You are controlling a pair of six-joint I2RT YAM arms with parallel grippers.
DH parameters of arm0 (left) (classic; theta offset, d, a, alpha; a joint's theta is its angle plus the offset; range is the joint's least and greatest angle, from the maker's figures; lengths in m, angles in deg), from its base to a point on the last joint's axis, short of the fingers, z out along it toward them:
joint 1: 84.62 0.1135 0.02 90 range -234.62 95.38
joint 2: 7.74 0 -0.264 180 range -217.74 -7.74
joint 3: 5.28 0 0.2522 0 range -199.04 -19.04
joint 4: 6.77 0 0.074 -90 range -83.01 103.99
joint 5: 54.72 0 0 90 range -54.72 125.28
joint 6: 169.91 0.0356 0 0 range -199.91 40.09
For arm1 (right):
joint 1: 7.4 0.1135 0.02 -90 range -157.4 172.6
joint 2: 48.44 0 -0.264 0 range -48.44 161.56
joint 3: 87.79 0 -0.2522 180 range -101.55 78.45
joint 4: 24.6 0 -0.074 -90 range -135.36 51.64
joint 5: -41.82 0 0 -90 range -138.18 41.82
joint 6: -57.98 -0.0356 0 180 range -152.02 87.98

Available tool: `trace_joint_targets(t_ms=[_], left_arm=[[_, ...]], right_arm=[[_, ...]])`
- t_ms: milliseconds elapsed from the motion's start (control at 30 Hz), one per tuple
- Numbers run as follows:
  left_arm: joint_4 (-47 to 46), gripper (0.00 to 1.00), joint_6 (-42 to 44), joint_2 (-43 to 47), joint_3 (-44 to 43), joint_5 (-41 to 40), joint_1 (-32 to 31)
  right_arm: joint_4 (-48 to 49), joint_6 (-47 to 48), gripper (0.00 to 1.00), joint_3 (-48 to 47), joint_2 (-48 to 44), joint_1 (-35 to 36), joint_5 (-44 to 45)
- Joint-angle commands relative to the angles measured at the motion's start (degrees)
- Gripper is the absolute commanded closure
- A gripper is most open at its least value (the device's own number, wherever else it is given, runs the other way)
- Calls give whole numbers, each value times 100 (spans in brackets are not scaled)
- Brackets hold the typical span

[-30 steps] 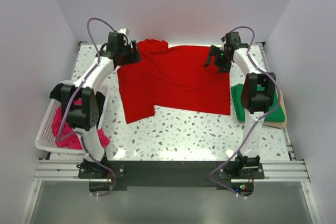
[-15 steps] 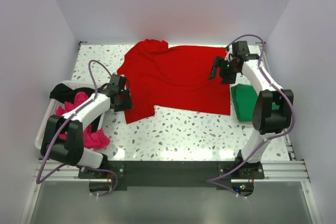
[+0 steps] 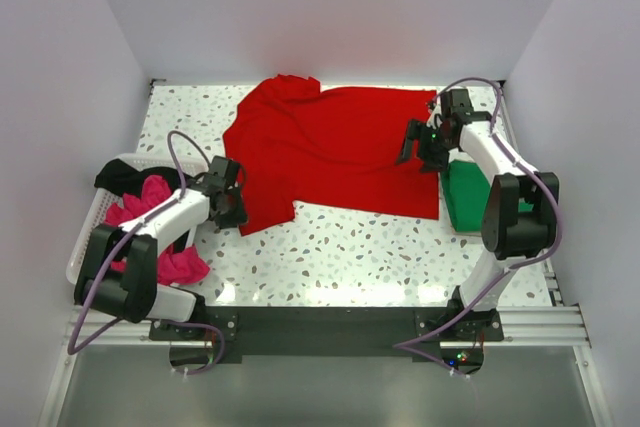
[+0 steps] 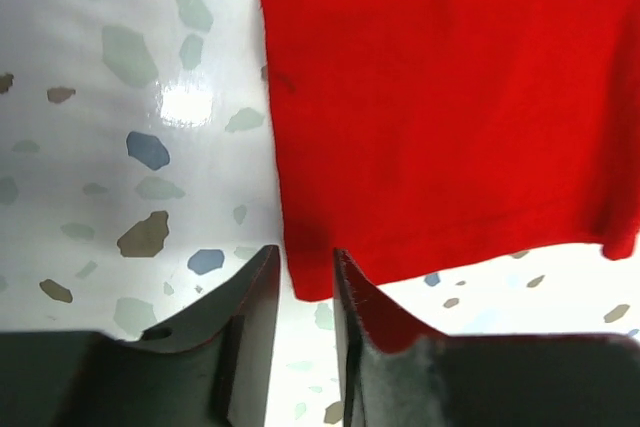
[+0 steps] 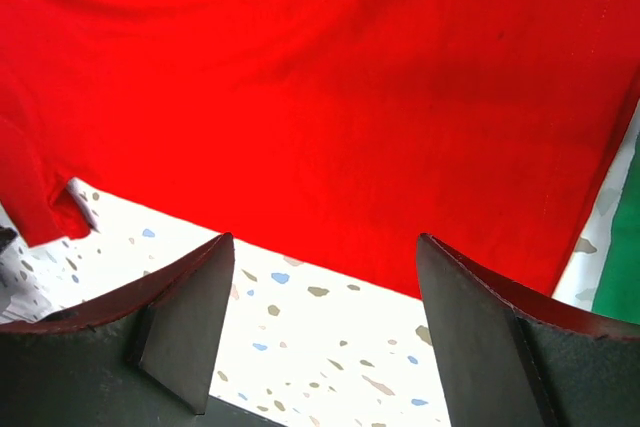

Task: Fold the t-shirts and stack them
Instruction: Flatten the tshirt out, then fold the tshirt

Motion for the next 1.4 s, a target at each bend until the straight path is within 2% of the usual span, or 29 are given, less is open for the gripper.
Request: trace_joint_targets(t_ms=[0, 367, 433, 533, 633, 667, 733, 833, 1067, 1367], left_arm=[[-85, 69, -68, -52, 75, -58, -27], [-172, 69, -50, -413, 241, 179, -27], [-234, 73, -50, -343, 356, 196, -27], [-260, 85, -67, -307, 497, 266, -27], [-304, 96, -102, -246, 532, 328, -27], [-304, 100, -120, -237, 523, 328, -27], [-278, 100, -129, -184, 488, 293, -27], [-199, 100, -103, -114, 436, 276, -27], [-67, 100, -6, -35, 313, 179, -18], [-41, 100, 73, -114, 172, 205, -18]], right_arm=[[65, 69, 24, 84, -375, -4, -105], [-32, 122, 24, 312, -551, -4, 158], [-32, 131, 24, 444, -656, -4, 220], [-41, 104, 25, 760, -788, 5, 378], [3, 34, 29, 1173, -1069, -4, 781], [-6, -18, 33, 1278, -1191, -13, 913], [-41, -89, 42, 1525, -1306, -4, 1423], [-6, -177, 48, 1806, -1474, -21, 1942], [223, -388, 51, 2202, -1474, -92, 2505], [601, -388, 54, 2307, -965, -101, 2629]])
